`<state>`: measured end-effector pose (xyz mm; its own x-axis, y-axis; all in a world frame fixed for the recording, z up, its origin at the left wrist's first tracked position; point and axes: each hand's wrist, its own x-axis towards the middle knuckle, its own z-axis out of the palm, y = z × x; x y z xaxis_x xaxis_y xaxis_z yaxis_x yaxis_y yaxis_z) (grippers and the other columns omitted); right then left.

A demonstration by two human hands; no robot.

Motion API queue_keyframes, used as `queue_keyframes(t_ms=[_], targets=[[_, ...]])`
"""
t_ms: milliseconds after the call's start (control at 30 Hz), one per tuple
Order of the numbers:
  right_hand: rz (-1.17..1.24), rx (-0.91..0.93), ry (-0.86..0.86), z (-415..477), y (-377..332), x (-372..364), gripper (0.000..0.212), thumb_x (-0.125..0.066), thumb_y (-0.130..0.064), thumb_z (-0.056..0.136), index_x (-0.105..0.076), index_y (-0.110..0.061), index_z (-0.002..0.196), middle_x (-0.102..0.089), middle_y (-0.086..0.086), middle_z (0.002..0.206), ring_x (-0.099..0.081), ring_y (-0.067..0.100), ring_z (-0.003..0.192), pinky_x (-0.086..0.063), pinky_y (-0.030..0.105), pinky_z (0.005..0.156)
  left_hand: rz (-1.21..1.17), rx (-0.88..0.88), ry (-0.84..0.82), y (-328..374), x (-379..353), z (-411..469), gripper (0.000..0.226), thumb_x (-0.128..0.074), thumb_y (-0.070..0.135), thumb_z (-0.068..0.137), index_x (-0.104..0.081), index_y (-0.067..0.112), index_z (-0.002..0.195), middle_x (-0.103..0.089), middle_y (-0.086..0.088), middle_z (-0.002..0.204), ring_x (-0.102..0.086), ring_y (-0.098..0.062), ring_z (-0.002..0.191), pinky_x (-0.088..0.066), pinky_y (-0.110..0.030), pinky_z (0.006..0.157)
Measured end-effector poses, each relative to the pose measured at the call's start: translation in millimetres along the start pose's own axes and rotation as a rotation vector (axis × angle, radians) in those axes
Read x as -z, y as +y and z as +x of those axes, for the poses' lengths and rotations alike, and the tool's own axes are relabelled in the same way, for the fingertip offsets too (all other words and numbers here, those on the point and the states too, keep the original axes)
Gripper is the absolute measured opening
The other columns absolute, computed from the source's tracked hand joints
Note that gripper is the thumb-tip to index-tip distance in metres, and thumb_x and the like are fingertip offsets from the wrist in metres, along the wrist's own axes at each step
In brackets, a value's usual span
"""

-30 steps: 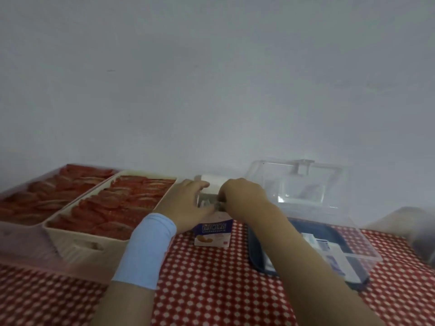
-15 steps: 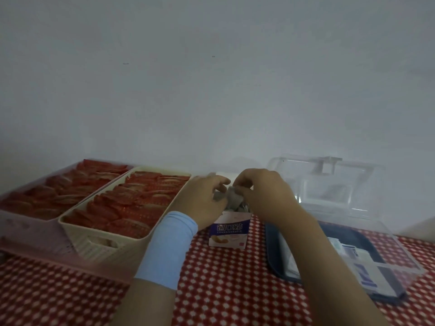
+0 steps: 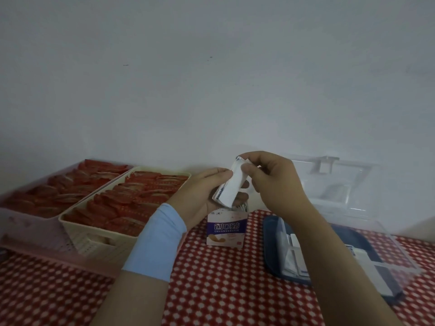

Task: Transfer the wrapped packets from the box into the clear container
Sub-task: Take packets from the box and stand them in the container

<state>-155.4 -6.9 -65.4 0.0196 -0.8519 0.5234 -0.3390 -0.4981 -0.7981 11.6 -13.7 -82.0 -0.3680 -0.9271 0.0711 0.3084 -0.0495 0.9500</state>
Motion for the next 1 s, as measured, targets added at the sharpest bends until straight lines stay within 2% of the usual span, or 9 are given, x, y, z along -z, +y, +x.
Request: queue_keyframes(t_ms=[67,267,400,467,533,600,667,800,1000], targets=[[0.051,0.002,-0.017,-2,-3,0,0.022,-0.06,-0.003,0.096,-0.075,-0.019,0.101,-0.065,-0.025,0.063,-0.056,-0.005,0.054,-0.043,0.008,0.055,-0.123,0.04,-0.055,1,-1,-3,0.041,-0.057,0.024,0.09,-0.061,-0.003,0.12,-0.071,-0.021,0.101,-0.069,-0.031,0.083,-0.058,-0.04,0.078],[0.024,0.046,-0.125,-4,-5,-1,0.025,-0.065,-0.008,0.095,-0.075,-0.023,0.112,-0.073,-0.01,0.077,-0.051,0.001,0.052,-0.046,0.015,0.054,-0.094,0.034,-0.104,-2,14,-7,0.044,-0.069,0.022,0.081,-0.062,-0.002,0.117,-0.072,-0.013,0.097,-0.067,-0.018,0.071,-0.058,-0.029,0.064],[-0.009,0.037,-0.153,-4,-3,-6,0.035,-0.065,-0.014,0.095,-0.067,-0.032,0.126,-0.071,-0.01,0.09,-0.058,0.011,0.058,-0.053,0.018,0.061,-0.033,0.041,-0.09,2,18,-9,0.029,-0.07,0.02,0.084,-0.064,0.001,0.105,-0.073,-0.011,0.096,-0.067,-0.016,0.069,-0.058,-0.028,0.063],[-0.146,0.008,-0.121,-1,1,-6,0.037,-0.064,-0.022,0.097,-0.062,-0.035,0.131,-0.069,-0.016,0.102,-0.061,0.008,0.061,-0.053,0.019,0.067,0.082,0.02,0.007,7,18,-11,0.026,-0.07,0.019,0.079,-0.062,0.003,0.097,-0.074,-0.012,0.101,-0.069,-0.017,0.068,-0.057,-0.027,0.06],[-0.505,-0.033,-0.137,1,5,-3,0.025,-0.061,-0.03,0.098,-0.067,-0.035,0.122,-0.067,-0.019,0.106,-0.061,0.005,0.072,-0.048,0.021,0.074,0.194,-0.033,0.161,9,21,-10,0.018,-0.074,0.011,0.082,-0.06,0.006,0.091,-0.072,-0.015,0.108,-0.073,-0.024,0.071,-0.058,-0.027,0.058],[-0.867,-0.068,-0.213,1,7,-4,0.016,-0.061,-0.038,0.097,-0.073,-0.032,0.106,-0.065,-0.013,0.108,-0.06,0.009,0.086,-0.044,0.026,0.075,0.254,-0.102,0.252,10,23,-8,0.015,-0.074,0.007,0.085,-0.059,0.007,0.086,-0.071,-0.017,0.109,-0.075,-0.031,0.079,-0.061,-0.034,0.067],[-1.045,-0.071,-0.292,-1,9,-10,0.022,-0.062,-0.048,0.094,-0.075,-0.032,0.101,-0.058,-0.006,0.109,-0.057,0.014,0.094,-0.043,0.029,0.074,0.246,-0.131,0.272,9,21,-6,0.015,-0.075,0.008,0.085,-0.06,0.007,0.086,-0.072,-0.015,0.108,-0.075,-0.033,0.084,-0.061,-0.043,0.081],[-1.097,-0.143,-0.386,0,7,-17,0.039,-0.063,-0.061,0.088,-0.076,-0.029,0.106,-0.061,-0.002,0.107,-0.053,0.018,0.105,-0.05,0.035,0.086,0.284,-0.159,0.308,5,16,-4,0.014,-0.074,0.004,0.085,-0.06,0.006,0.086,-0.073,-0.013,0.11,-0.076,-0.03,0.083,-0.059,-0.05,0.086],[-1.105,-0.061,-0.367,2,8,-20,0.024,-0.063,-0.048,0.093,-0.077,-0.031,0.103,-0.063,-0.003,0.108,-0.051,0.019,0.108,-0.041,0.037,0.095,0.355,-0.208,0.348,2,16,-2,0.015,-0.073,0.003,0.086,-0.059,0.007,0.084,-0.072,-0.012,0.109,-0.076,-0.026,0.08,-0.06,-0.047,0.082]])
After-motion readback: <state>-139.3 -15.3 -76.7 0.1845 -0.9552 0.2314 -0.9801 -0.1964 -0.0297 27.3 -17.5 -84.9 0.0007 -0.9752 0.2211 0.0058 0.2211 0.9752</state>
